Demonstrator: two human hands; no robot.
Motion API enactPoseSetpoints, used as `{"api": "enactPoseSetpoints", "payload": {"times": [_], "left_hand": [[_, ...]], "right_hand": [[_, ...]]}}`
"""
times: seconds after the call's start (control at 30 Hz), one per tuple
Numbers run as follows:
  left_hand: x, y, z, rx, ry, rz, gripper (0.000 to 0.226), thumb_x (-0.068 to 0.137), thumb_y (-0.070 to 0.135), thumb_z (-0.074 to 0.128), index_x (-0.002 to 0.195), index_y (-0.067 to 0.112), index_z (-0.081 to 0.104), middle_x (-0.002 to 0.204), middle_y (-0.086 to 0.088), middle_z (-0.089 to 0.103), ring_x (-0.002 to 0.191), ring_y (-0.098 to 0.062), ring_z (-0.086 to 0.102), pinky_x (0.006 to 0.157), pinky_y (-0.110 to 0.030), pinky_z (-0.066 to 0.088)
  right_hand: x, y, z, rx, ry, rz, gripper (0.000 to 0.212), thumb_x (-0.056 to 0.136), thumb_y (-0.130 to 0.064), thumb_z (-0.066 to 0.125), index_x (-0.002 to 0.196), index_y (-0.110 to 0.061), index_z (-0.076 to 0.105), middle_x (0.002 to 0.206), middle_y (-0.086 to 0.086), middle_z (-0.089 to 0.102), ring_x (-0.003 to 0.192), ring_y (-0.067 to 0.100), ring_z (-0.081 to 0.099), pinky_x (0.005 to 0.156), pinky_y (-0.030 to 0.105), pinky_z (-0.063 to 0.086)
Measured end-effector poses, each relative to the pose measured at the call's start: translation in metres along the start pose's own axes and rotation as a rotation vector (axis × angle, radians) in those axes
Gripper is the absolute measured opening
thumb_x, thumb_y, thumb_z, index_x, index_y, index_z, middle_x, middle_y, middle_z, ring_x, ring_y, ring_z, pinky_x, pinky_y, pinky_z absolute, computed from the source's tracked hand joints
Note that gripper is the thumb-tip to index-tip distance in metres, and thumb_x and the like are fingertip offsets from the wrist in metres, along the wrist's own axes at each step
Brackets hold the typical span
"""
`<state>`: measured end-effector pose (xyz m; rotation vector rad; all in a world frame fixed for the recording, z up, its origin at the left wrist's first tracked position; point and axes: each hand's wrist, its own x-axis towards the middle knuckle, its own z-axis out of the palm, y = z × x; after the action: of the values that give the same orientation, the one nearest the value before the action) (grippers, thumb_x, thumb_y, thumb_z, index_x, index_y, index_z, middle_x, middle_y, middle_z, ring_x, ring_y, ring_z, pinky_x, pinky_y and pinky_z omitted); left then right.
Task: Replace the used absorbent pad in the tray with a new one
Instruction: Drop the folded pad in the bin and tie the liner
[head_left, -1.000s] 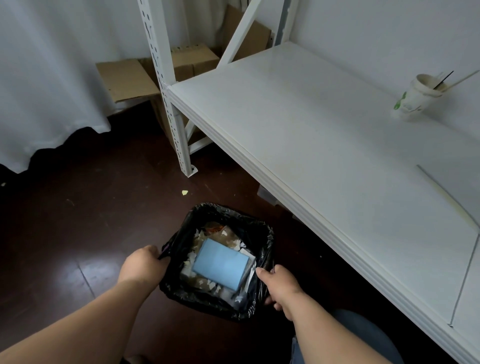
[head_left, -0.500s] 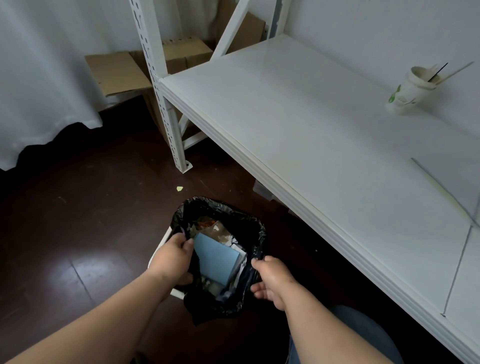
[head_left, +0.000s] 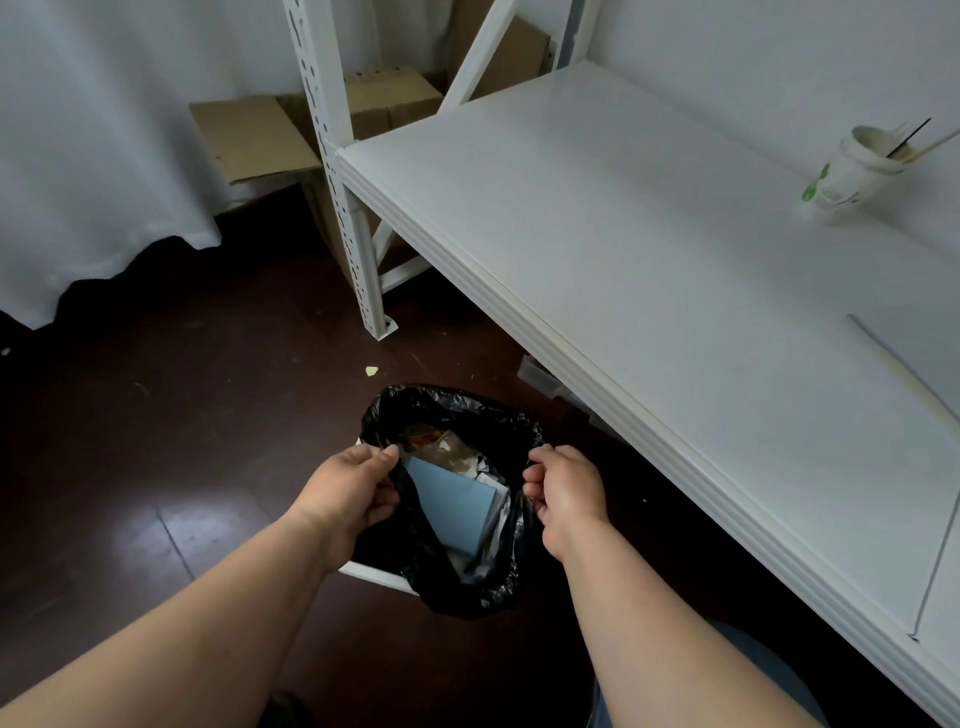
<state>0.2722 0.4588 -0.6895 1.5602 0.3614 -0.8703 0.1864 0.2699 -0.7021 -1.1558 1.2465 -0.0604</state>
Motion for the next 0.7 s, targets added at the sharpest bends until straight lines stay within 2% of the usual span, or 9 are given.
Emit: {"api": "enactPoseSetpoints", "payload": {"times": [0.13, 0.23, 0.33, 0.4, 0.5, 0.53, 0.63, 0.7], "left_hand": [[0.0, 0.0, 0.002, 0.035, -0.07, -0.092, 0.022, 0.097, 0.022, 0.054, 0.077, 0.016, 0.051, 0.066, -0.004, 0.055, 0.06, -0.018, 0.054, 0.065, -0.032, 0.05], [0.0, -0.008, 0.006, 0.236, -0.096, -0.138, 0.014, 0.098, 0.023, 0.053, 0.088, 0.014, 0.057, 0.07, -0.007, 0.059, 0.062, -0.019, 0.056, 0.065, -0.031, 0.05], [0.007, -0.015, 0.007, 0.384, -0.049, -0.12, 0.018, 0.097, 0.032, 0.053, 0.098, 0.016, 0.059, 0.072, -0.007, 0.06, 0.06, -0.018, 0.054, 0.063, -0.029, 0.05], [0.011, -0.015, 0.005, 0.361, -0.003, -0.141, 0.025, 0.096, 0.042, 0.051, 0.102, 0.019, 0.059, 0.073, -0.008, 0.059, 0.057, -0.017, 0.052, 0.058, -0.027, 0.049], [0.017, -0.012, 0.0, 0.4, 0.071, -0.162, 0.038, 0.095, 0.048, 0.05, 0.097, 0.011, 0.061, 0.073, -0.01, 0.058, 0.057, -0.02, 0.051, 0.054, -0.026, 0.047], [0.018, -0.012, -0.002, 0.417, 0.088, -0.162, 0.039, 0.094, 0.047, 0.051, 0.094, 0.009, 0.061, 0.073, -0.011, 0.057, 0.057, -0.021, 0.051, 0.053, -0.026, 0.046], [0.021, -0.012, -0.003, 0.421, 0.123, -0.133, 0.031, 0.094, 0.037, 0.057, 0.085, 0.007, 0.062, 0.07, -0.01, 0.055, 0.058, -0.021, 0.051, 0.053, -0.028, 0.046], [0.027, -0.012, -0.003, 0.408, 0.171, -0.019, 0.021, 0.092, 0.024, 0.061, 0.078, 0.008, 0.063, 0.068, -0.011, 0.056, 0.061, -0.023, 0.053, 0.056, -0.03, 0.048]], "right_hand": [[0.001, -0.017, -0.002, 0.087, 0.002, 0.091, 0.018, 0.095, -0.012, 0.047, 0.083, -0.016, 0.06, 0.062, 0.0, 0.052, 0.052, 0.013, 0.046, 0.06, 0.027, 0.037], [0.005, -0.027, -0.008, 0.164, -0.017, 0.134, 0.015, 0.095, -0.01, 0.051, 0.084, -0.015, 0.06, 0.063, 0.0, 0.054, 0.055, 0.014, 0.048, 0.062, 0.029, 0.04], [0.01, -0.03, -0.013, 0.222, -0.034, 0.127, 0.016, 0.097, -0.009, 0.046, 0.089, -0.013, 0.06, 0.068, 0.002, 0.055, 0.061, 0.016, 0.051, 0.069, 0.033, 0.041], [0.014, -0.024, -0.011, 0.124, -0.034, 0.13, 0.018, 0.098, -0.012, 0.041, 0.092, -0.013, 0.058, 0.069, 0.004, 0.054, 0.061, 0.017, 0.052, 0.07, 0.035, 0.044], [0.019, -0.005, -0.01, -0.316, 0.003, 0.104, 0.019, 0.098, -0.019, 0.036, 0.095, -0.015, 0.055, 0.073, 0.004, 0.054, 0.057, 0.017, 0.048, 0.064, 0.031, 0.041], [0.019, 0.002, -0.011, -0.392, 0.003, 0.117, 0.019, 0.097, -0.019, 0.035, 0.096, -0.016, 0.054, 0.073, 0.004, 0.054, 0.056, 0.017, 0.047, 0.061, 0.029, 0.04], [0.015, 0.01, -0.016, -0.345, -0.028, 0.231, 0.017, 0.094, -0.014, 0.036, 0.092, -0.019, 0.052, 0.069, 0.001, 0.052, 0.053, 0.015, 0.048, 0.06, 0.027, 0.043], [0.014, 0.005, -0.016, -0.251, -0.04, 0.243, 0.016, 0.093, -0.01, 0.039, 0.089, -0.018, 0.052, 0.062, 0.001, 0.049, 0.048, 0.015, 0.046, 0.059, 0.027, 0.044]]}}
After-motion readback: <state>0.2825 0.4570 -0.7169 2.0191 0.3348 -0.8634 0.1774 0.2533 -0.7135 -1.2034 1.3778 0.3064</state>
